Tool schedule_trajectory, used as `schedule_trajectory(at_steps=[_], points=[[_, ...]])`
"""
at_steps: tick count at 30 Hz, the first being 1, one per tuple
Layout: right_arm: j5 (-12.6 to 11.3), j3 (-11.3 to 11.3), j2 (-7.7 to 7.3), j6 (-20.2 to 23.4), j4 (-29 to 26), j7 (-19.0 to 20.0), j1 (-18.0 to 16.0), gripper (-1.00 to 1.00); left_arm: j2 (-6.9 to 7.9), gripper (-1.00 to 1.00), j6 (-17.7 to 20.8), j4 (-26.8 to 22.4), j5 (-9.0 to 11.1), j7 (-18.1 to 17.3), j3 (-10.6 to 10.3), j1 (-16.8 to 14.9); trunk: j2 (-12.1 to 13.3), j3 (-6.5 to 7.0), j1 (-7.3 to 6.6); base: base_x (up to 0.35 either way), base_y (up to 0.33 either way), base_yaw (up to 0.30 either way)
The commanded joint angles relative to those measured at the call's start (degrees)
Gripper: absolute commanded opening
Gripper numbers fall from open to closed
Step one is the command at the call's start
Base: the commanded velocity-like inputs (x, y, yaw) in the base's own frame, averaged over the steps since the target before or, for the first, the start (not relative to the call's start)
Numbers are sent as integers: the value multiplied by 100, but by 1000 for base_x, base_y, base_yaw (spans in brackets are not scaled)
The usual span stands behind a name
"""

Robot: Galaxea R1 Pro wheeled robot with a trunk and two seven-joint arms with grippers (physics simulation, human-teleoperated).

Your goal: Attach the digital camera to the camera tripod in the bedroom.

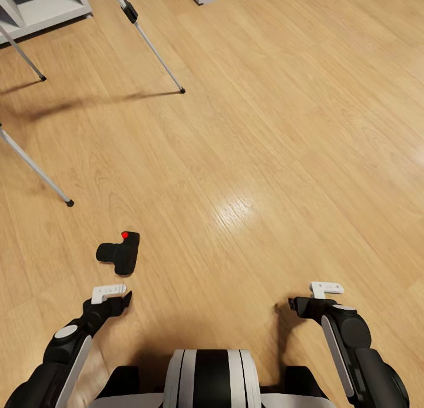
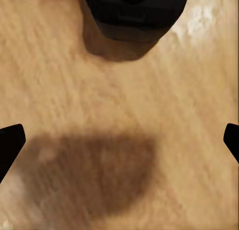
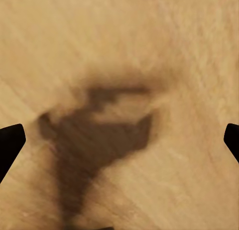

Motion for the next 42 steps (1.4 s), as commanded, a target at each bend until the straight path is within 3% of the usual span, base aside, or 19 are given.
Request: schedule_trajectory(at_steps=[1,13,28,42], points=[[4,2,-1,27,-5,-13,-2,100,-3,100,48,-23,56,-11,7,-1,-1,-3,-1,0,0,0],[4,-21,-2,27,-5,-15,-2,100,-74,100,474,-158,73,-9,4,-1,-1,-3,-1,0,0,0],[4,-17,-3,27,-5,-15,-2,100,-90,100,577,-176,88,-12,4,-1,-21,-335,38,0,0,0],[4,0,-1,27,-5,-8,-2,100,-90,100,585,-265,98,-15,5,-1,-21,-335,38,0,0,0]])
